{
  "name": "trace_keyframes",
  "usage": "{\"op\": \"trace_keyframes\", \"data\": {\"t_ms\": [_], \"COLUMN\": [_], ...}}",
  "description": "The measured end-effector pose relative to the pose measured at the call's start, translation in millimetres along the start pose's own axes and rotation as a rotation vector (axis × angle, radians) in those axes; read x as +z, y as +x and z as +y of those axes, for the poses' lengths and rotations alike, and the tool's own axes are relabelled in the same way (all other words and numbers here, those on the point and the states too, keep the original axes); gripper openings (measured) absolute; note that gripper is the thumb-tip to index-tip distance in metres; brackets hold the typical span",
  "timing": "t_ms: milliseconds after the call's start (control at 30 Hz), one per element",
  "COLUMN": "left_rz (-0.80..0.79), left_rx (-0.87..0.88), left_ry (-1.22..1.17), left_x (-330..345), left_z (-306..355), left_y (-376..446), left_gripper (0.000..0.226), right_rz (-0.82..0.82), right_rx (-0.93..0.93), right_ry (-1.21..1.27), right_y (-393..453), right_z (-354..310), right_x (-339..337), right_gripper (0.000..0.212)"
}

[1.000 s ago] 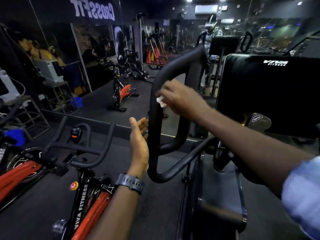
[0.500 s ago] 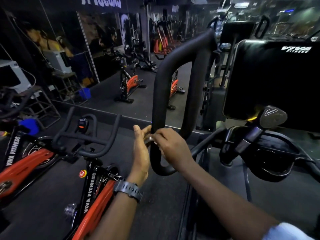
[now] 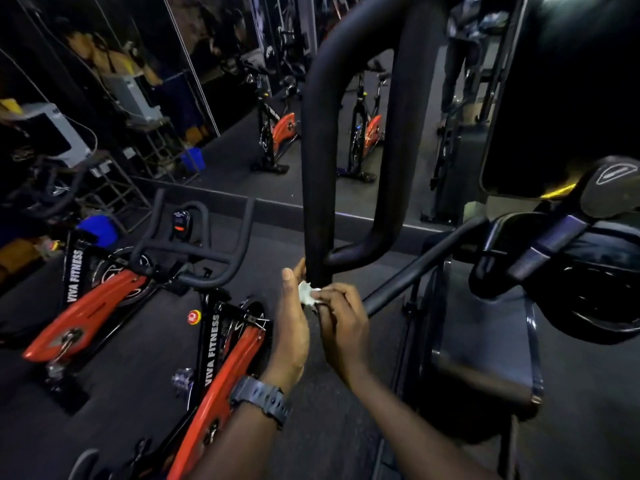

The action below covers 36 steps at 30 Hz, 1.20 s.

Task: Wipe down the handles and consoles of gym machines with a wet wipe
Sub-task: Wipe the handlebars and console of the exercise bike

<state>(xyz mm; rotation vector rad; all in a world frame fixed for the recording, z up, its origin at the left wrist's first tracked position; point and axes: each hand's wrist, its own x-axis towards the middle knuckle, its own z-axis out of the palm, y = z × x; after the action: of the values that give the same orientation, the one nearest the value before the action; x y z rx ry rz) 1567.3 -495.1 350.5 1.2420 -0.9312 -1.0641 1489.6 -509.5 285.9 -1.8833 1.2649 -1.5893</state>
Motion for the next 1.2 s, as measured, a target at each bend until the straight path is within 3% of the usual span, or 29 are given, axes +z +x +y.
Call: {"op": "trace_keyframes", "data": {"t_ms": [100,200,267,300,400,433,533,600,667,767,867,900,967,1033,1100,1200], "left_rz": [0.012,0.007,0.035,0.048,0.092,0.095,0.107,0.114,0.131,0.218,0.295,0.287,0.235,0.192,0.218,0.261], "left_rx": [-0.02,-0.009,0.003,0.003,-0.007,-0.006,-0.03,-0.032,-0.021,-0.019,-0.002,0.013,0.019,-0.031,-0.098,-0.257], "left_ry": [0.021,0.017,0.013,0.007,-0.005,-0.014,-0.027,-0.016,-0.007,0.021,-0.018,-0.019,0.008,-0.03,-0.092,-0.218], "left_x": [-1.6,-0.6,4.3,6.5,8.7,9.7,9.3,8.1,5.9,5.7,8.4,9.6,15.1,21.5,26.7,28.8], "left_z": [-11.2,-17.1,-20.0,-22.3,-29.5,-30.2,-33.0,-35.8,-39.4,-40.3,-40.8,-40.5,-41.3,-44.2,-49.0,-62.0], "left_y": [-2.5,-4.7,-5.3,-5.3,-4.5,-3.6,-1.8,-1.5,-1.6,-3.1,-2.5,-2.8,-5.4,-9.0,-10.0,-9.3], "left_gripper": [0.063,0.058,0.057,0.058,0.063,0.065,0.071,0.072,0.075,0.082,0.105,0.106,0.092,0.083,0.078,0.071], "right_rz": [-0.023,0.006,-0.174,-0.268,-0.296,-0.326,-0.544,-0.641,-0.748,-0.95,-0.991,-0.977,-0.924,-0.857,-0.791,-0.689], "right_rx": [0.181,0.503,0.496,0.484,0.544,0.463,0.007,-0.057,0.083,0.563,0.665,0.642,0.411,0.066,-0.157,-0.208], "right_ry": [0.003,-0.08,-0.119,-0.036,0.287,0.233,-0.307,-0.487,-0.34,0.245,0.457,0.467,0.289,-0.088,-0.426,-0.526], "right_y": [-24.2,-16.5,1.4,9.1,3.4,-8.6,-24.7,-12.5,9.1,53.4,73.6,67.6,38.1,5.4,-6.8,-9.7], "right_z": [30.7,65.8,59.5,49.5,23.1,30.2,76.4,85.6,71.7,51.2,50.8,51.4,58.6,76.2,105.0,125.4], "right_x": [-1.2,-14.1,-5.1,3.4,12.7,6.4,-23.3,-35.1,-28.2,-10.3,-7.9,-6.6,-6.8,-18.0,-39.0,-49.1], "right_gripper": [0.019,0.025,0.026,0.026,0.034,0.039,0.075,0.092,0.094,0.108,0.107,0.104,0.092,0.1,0.107,0.078]}}
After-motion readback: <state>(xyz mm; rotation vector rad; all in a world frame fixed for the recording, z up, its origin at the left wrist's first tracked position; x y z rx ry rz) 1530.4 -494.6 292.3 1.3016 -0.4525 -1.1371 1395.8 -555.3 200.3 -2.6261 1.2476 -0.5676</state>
